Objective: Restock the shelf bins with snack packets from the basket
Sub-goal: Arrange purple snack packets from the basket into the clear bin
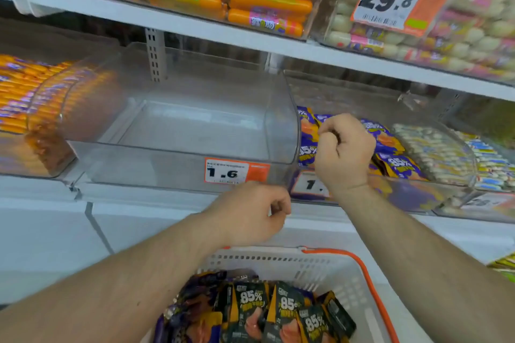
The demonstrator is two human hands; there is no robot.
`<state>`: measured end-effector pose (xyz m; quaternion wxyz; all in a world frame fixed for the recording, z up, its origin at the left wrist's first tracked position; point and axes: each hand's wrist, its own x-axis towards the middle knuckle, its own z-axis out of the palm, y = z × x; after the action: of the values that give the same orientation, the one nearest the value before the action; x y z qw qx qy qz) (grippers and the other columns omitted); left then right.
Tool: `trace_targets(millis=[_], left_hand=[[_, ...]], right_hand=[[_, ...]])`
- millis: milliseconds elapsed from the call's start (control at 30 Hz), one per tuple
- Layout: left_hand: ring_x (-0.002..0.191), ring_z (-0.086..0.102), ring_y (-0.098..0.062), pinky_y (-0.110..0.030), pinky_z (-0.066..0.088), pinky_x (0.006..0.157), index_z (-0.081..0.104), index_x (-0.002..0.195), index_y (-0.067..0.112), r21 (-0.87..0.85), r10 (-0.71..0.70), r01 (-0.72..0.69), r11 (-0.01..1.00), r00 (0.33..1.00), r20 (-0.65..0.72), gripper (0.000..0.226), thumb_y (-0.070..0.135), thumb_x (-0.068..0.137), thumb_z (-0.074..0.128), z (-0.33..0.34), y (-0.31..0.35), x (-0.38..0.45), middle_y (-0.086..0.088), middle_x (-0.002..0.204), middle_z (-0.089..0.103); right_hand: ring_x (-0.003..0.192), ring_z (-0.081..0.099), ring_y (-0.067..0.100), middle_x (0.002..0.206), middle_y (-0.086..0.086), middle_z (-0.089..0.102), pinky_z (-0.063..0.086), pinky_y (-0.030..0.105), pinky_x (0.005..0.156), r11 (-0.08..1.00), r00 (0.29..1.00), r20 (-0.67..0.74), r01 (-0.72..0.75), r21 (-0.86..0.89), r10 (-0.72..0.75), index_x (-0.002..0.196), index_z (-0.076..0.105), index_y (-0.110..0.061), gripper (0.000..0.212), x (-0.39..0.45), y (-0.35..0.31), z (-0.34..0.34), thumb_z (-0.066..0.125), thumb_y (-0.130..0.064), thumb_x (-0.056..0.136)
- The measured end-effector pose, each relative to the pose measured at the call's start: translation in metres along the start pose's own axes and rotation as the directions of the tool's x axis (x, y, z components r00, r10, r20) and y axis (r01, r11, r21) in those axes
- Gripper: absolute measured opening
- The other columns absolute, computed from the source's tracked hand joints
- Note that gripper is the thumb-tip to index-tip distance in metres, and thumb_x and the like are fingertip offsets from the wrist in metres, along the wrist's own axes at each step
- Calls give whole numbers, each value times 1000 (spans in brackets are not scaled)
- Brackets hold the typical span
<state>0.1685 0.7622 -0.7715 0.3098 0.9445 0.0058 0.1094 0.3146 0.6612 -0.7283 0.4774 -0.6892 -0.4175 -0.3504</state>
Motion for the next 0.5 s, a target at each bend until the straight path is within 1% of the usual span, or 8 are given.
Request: trace_targets(millis=[67,167,233,267,333,400,467,500], left_hand=[[95,60,-10,-25,47,84,68,108,27,133,-122,86,987,949,290,21,23,90,57,7,-12,-11,10,105,68],[97,58,-21,-32,48,88,63,107,23,313,-278,93,945,732,622,21,34,93,53,16,-28,-27,2,108,63],[79,53,-25,-34,44,72,59,94,12,378,-330,66,924,638,696,21,32,95,52,19,-33,-36,-5,91,58],[69,48,-23,-34,38,64,56,87,10,390,-349,74,918,620,703,21,29,95,51,18,-33,-40,-6,80,53],[56,36,-20,-32,29,57,49,76,11,405,-363,80,911,621,695,21,23,93,51,16,-33,-45,-4,65,42],[53,31,-20,-33,28,57,45,71,13,412,-370,86,907,630,683,23,21,92,51,14,-37,-49,-3,61,37],[58,40,-21,-34,33,59,51,77,11,442,-400,95,892,621,674,21,24,94,50,14,-41,-54,-5,69,46],[68,51,-22,-35,39,64,58,89,8,455,-414,97,885,609,677,21,27,95,49,14,-42,-56,-6,80,55]], right_hand=[[59,42,19,57,7,50,32,31,57,996,998,57,12,90,-17,58,53,-1,20,-40,-15,-3,39,-8,70],[61,44,14,59,-4,50,37,29,60,914,932,162,-352,204,323,61,56,-1,23,-114,-18,6,40,-14,74],[62,45,19,60,5,52,37,32,60,797,768,331,-599,71,548,64,55,1,25,-164,-16,17,43,-15,78],[63,46,23,62,13,52,37,35,59,761,666,448,-646,-50,596,66,54,3,26,-187,-15,21,43,-15,81],[61,44,28,67,22,53,35,38,57,714,423,659,-651,-256,622,72,56,4,27,-226,-19,31,46,-13,89],[58,42,25,71,24,57,33,34,55,657,195,754,-653,-378,627,82,60,4,27,-254,-28,39,46,-14,95],[61,52,21,79,13,66,42,31,58,609,20,772,-628,-485,635,91,67,-8,26,-278,-34,48,45,-21,97],[69,58,21,84,5,68,49,34,67,596,-50,767,-598,-536,640,93,67,-19,22,-289,-37,52,46,-23,96]])
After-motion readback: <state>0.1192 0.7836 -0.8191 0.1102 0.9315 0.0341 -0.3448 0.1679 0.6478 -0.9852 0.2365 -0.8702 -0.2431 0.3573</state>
